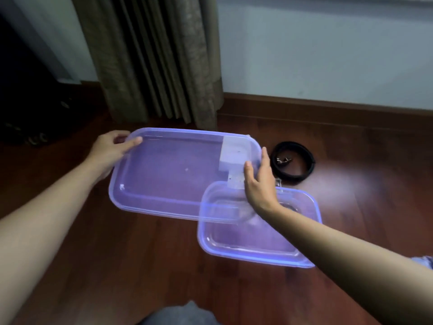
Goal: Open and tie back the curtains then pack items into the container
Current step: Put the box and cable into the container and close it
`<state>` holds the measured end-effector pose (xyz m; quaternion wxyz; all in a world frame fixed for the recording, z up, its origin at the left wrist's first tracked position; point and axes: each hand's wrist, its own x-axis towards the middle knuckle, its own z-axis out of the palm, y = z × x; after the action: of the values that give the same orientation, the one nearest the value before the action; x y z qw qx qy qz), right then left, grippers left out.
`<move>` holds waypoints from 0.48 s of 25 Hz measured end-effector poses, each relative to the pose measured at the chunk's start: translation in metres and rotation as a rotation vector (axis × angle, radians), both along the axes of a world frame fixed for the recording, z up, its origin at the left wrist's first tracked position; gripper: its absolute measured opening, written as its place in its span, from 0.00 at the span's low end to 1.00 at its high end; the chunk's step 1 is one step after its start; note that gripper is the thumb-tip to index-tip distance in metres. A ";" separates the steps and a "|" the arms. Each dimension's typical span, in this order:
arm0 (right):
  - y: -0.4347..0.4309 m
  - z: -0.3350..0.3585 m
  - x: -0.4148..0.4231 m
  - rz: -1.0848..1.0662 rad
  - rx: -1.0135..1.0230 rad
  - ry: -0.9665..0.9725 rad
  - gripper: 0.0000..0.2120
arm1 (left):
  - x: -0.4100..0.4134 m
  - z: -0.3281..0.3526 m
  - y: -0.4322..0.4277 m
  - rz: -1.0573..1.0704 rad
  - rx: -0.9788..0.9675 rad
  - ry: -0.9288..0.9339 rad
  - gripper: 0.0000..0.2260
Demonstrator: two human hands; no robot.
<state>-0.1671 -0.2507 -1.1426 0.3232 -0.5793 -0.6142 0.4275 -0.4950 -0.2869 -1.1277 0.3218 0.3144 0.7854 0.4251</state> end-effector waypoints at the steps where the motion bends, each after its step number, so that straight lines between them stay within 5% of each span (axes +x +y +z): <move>1: -0.003 -0.004 -0.022 0.024 -0.009 0.005 0.28 | -0.017 -0.001 -0.009 0.018 -0.060 0.064 0.28; 6: -0.036 -0.052 -0.120 0.020 -0.147 -0.007 0.25 | -0.096 -0.038 -0.054 0.142 -0.277 0.284 0.17; 12: -0.047 -0.110 -0.177 0.025 -0.262 -0.161 0.28 | -0.124 -0.101 -0.057 0.050 -0.385 0.526 0.19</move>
<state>-0.3441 -0.2975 -1.2526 0.1890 -0.6412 -0.5843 0.4601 -0.6188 -0.3440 -1.2283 0.1509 0.3274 0.9150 0.1809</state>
